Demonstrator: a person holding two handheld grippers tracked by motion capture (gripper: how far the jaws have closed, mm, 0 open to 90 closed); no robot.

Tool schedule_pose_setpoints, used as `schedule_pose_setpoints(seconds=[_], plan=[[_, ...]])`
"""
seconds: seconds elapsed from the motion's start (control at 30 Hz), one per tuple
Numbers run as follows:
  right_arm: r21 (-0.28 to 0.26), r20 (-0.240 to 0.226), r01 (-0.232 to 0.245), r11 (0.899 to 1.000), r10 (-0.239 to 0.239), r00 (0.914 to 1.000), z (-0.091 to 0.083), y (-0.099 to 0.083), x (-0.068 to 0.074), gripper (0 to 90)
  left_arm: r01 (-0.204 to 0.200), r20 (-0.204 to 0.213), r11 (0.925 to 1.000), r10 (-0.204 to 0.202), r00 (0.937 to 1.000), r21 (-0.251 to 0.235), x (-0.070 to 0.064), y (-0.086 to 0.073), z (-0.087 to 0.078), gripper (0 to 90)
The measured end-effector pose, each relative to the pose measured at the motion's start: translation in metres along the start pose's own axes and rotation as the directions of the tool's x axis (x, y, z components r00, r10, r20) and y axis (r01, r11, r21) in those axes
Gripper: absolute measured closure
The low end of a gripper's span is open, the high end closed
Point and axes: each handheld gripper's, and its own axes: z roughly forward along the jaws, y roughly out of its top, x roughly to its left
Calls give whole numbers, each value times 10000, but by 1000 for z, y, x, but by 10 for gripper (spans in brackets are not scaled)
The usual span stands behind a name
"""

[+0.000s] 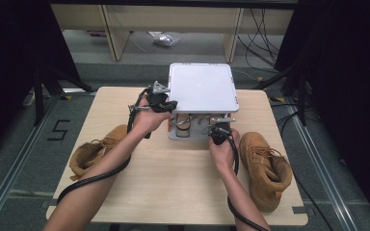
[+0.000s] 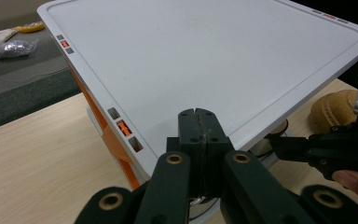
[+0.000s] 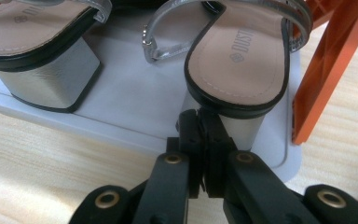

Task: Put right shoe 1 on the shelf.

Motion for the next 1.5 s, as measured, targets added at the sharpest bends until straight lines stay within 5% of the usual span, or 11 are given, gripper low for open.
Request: schedule_pose_setpoints(seconds=[0.17,0.33,0.63,0.83,0.93,1.13,1.3,1.33,1.43,1.5], plan=[[-83,-42,200,9998,-201,9998,3,-1,1,874,18,9,10000,-18,10000,-46,0,0,0,896],[-179,-292,168,9997,-174,9994,-2,-1,1,766,58,31,10000,-58,10000,-56,1,-1,0,895],[-368,-395,-354,9987,339,9986,-53,-13,-9,657,183,-12,9996,-183,9998,-215,0,-2,0,889],[-548,-1056,-375,9978,316,9939,-79,-35,-9,593,428,82,9988,-427,9991,-238,4,-2,-5,815],[-839,-1560,-340,9959,206,9875,-93,-49,-5,553,427,83,9983,-424,9991,-407,6,-2,-18,758],[-1024,-1857,-287,9943,92,9826,-102,-62,0,510,604,59,9973,-602,9982,-410,12,-15,-45,687],[-855,-1887,-292,9959,126,9819,-105,-68,4,500,574,96,9976,-571,9983,-375,20,-27,-71,667],[-763,-2049,-666,9949,497,9775,-106,-70,7,493,531,4,9978,-532,9986,-389,22,-30,-77,664],[-1022,-1968,-224,9945,19,9805,-105,-71,3,488,619,-57,9971,-622,9980,-452,27,-39,-90,652],[-930,-1963,-294,9952,106,9805,-107,-72,2,485,513,-139,9982,-518,9986,-304,31,-44,-99,643]])
